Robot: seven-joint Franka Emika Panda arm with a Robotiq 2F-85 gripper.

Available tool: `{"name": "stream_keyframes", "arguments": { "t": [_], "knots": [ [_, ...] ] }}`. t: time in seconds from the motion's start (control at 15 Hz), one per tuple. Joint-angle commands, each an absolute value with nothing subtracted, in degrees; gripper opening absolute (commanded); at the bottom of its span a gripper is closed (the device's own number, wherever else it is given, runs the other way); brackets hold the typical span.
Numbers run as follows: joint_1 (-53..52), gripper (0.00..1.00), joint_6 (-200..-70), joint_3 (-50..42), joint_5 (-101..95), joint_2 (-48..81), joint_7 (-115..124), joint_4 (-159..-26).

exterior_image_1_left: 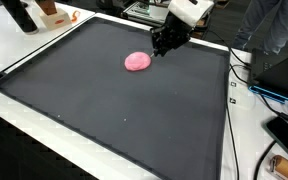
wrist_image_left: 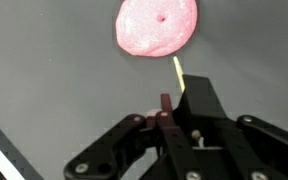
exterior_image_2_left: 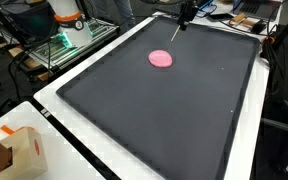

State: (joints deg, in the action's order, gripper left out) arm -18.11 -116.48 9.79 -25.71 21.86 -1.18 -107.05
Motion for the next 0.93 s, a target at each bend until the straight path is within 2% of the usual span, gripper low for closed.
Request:
{"name": "stream_keyframes", "arguments": {
  "t": [0.0, 0.87],
  "knots": [
    [-19.7, 0.06, -111.5, 9.6, -26.7, 26.0, -0.4, -102.2],
    [-23.6, 0.06, -103.4, 8.6, -27.4, 35.3, 1.4, -94.0]
  ]
}}
